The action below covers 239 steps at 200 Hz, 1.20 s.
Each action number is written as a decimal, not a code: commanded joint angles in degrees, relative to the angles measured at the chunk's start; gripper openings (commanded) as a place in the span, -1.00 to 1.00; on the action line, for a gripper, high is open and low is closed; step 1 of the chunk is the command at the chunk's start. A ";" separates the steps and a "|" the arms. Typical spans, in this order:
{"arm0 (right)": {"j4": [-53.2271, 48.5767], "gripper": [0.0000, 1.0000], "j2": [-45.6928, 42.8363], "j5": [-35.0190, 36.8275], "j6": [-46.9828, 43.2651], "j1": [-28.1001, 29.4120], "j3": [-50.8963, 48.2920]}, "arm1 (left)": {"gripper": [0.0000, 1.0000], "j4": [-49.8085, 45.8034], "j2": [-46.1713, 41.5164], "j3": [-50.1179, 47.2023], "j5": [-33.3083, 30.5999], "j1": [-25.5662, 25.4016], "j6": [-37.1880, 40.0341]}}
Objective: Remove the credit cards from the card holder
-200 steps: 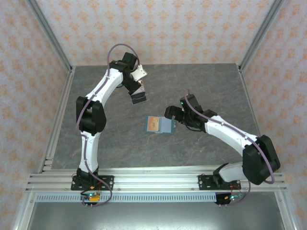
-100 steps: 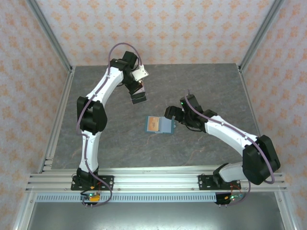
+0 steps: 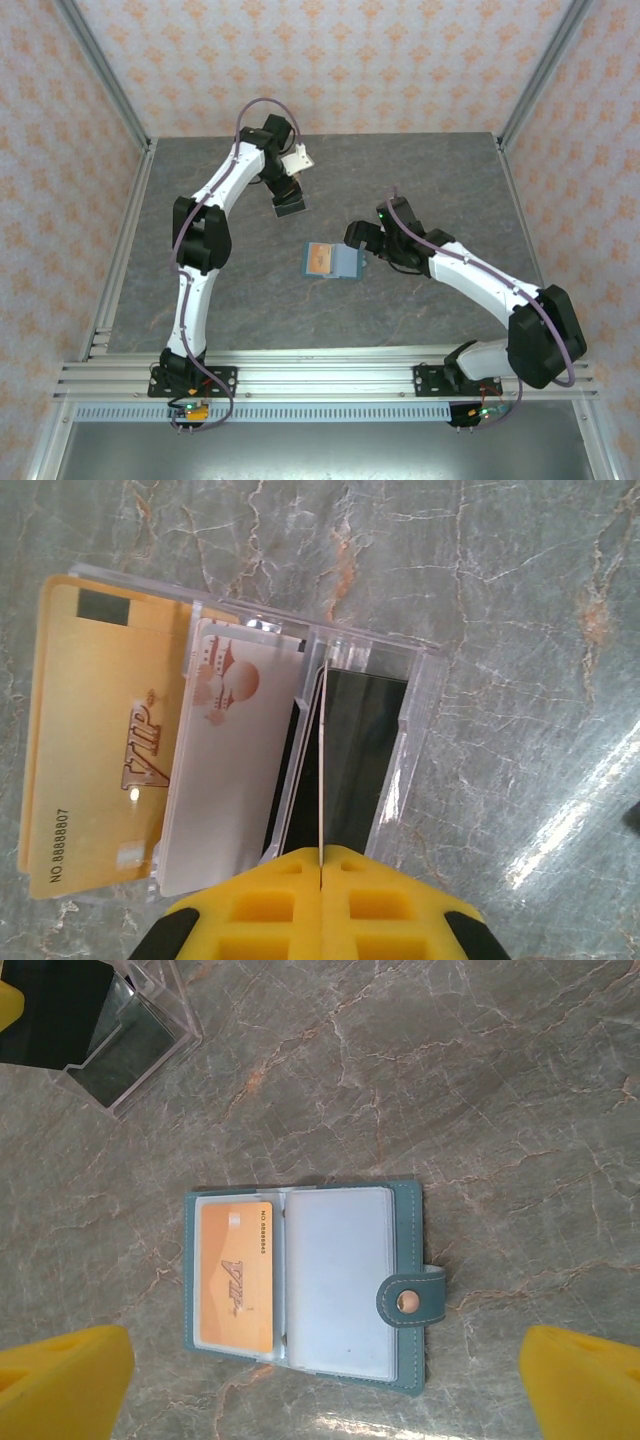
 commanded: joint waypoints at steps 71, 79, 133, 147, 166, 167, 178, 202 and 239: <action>-0.86 0.99 -0.67 1.57 -0.72 -0.13 -0.01 | -0.85 -2.55 1.40 1.76 -1.06 -0.31 2.30; -0.86 0.99 -0.64 1.61 -0.71 -0.09 0.02 | -0.82 -2.51 1.48 1.79 -1.52 -0.38 2.23; -0.54 0.99 -0.44 1.31 -0.47 -0.10 0.23 | -0.31 -1.43 -0.69 3.53 -0.44 -0.40 -1.46; -0.38 0.99 -0.25 0.69 -0.57 -0.11 0.32 | -0.25 0.42 -2.74 3.26 0.92 -0.44 -4.78; -0.46 0.96 0.53 -0.47 -0.86 -0.09 0.88 | -0.21 3.88 -6.32 1.50 -0.33 -0.62 -11.99; -0.48 0.96 0.59 -0.54 -0.86 -0.09 0.98 | -0.21 4.09 -6.55 1.34 -0.57 -0.66 -12.40; -0.93 0.91 1.43 -1.14 -0.92 -0.13 1.62 | -0.20 6.04 -8.94 -0.67 -2.57 -0.84 -17.66; -0.59 0.70 3.79 -3.76 -0.38 -0.05 2.68 | -0.13 9.50 -15.75 -8.35 -6.28 -1.05 -28.48; -1.18 0.43 7.97 -4.53 0.07 2.12 5.66 | 0.03 16.00 -28.50 -25.54 -10.33 -1.10 -42.60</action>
